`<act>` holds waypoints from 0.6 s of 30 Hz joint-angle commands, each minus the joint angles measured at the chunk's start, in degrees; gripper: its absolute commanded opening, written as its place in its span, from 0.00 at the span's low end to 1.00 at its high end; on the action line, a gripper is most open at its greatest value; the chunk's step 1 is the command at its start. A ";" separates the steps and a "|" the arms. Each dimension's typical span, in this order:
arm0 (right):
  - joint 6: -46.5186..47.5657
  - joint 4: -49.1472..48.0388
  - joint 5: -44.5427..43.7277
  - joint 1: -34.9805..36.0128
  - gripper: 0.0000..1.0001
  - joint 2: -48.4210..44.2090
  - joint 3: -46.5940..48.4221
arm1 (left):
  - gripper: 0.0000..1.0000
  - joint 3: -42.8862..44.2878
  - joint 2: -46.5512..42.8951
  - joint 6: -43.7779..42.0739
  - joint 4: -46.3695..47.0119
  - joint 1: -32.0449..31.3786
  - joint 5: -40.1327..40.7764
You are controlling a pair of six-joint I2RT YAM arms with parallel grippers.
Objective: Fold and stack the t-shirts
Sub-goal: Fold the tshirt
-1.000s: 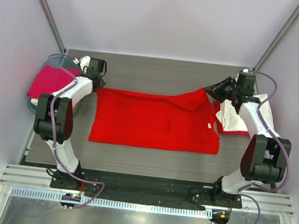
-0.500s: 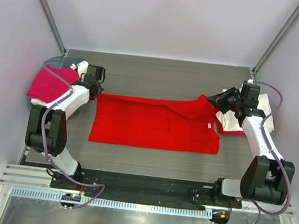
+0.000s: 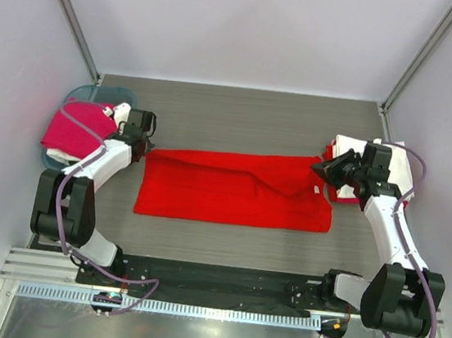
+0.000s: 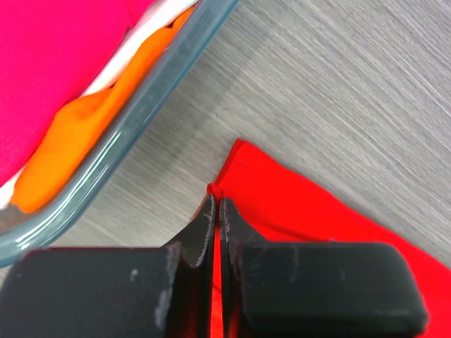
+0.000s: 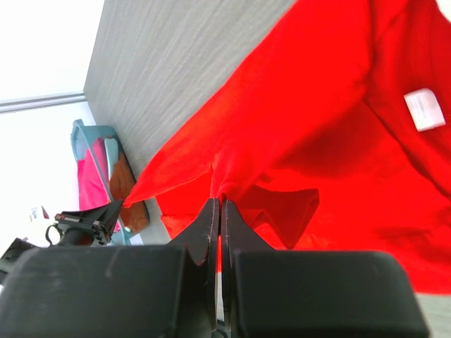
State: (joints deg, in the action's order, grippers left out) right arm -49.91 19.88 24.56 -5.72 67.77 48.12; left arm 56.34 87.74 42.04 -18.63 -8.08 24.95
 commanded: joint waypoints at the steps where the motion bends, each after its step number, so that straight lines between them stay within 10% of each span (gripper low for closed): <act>1: 0.25 1.74 -0.74 -0.26 0.01 -3.25 -0.30 | 0.00 -1.40 -3.37 0.50 1.93 -0.10 1.86; 18: 2.01 8.33 -1.18 -0.44 0.01 -12.39 -5.67 | 0.00 -6.41 -5.13 0.41 2.64 -2.21 2.56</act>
State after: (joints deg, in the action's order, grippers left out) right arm -49.32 26.89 23.07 -5.87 57.01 42.61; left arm 50.19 84.77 42.02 -18.39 -10.15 25.08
